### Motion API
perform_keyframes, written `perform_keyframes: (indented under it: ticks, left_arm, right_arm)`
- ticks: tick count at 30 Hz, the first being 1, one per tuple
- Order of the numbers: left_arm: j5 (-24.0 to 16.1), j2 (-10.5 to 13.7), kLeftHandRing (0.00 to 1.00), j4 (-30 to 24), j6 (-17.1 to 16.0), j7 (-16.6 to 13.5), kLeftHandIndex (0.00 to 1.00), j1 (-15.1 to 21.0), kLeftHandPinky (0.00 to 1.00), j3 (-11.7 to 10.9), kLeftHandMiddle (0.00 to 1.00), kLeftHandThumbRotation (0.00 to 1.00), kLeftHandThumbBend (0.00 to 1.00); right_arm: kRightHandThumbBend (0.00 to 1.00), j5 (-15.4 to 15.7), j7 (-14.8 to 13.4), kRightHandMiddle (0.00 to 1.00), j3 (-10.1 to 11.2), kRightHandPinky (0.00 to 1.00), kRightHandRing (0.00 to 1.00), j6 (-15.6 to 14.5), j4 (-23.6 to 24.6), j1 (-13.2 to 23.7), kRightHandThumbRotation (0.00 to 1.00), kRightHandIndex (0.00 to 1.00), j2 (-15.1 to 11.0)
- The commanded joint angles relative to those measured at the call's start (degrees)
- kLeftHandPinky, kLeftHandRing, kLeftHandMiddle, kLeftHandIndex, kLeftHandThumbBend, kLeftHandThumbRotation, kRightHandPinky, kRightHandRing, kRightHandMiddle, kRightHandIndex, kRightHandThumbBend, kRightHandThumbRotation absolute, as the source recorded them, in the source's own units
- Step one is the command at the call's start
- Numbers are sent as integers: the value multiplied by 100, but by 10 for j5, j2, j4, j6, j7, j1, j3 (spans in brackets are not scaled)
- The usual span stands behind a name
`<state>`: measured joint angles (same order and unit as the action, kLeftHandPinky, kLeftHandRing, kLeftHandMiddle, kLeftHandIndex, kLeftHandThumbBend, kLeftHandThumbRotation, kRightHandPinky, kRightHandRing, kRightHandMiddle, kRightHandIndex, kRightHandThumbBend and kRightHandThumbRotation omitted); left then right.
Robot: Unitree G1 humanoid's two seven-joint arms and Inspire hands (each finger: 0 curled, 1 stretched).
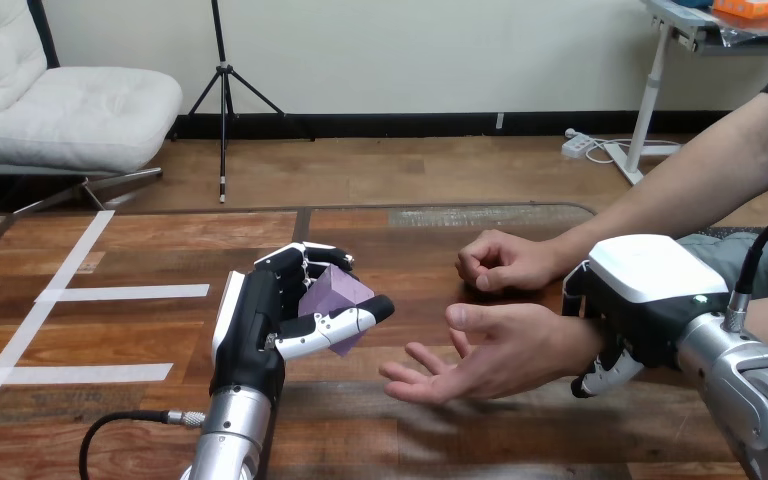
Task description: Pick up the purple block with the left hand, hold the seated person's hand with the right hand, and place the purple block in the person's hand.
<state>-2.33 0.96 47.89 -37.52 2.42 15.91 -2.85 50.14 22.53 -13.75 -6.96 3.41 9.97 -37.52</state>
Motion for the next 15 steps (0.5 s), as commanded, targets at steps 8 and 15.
perform_keyframes:
  ticks: [8,15]
  left_arm:
    - [4,-5,39,3,-8,5,50,50,33,4,49,10,86]
    - [4,-8,39,6,-7,7,50,52,33,5,48,10,87]
  right_arm:
    - [71,-10,-15,53,9,40,48,5,-11,53,0,51,7]
    - [72,-10,-8,54,6,42,49,1,-13,60,0,52,9]
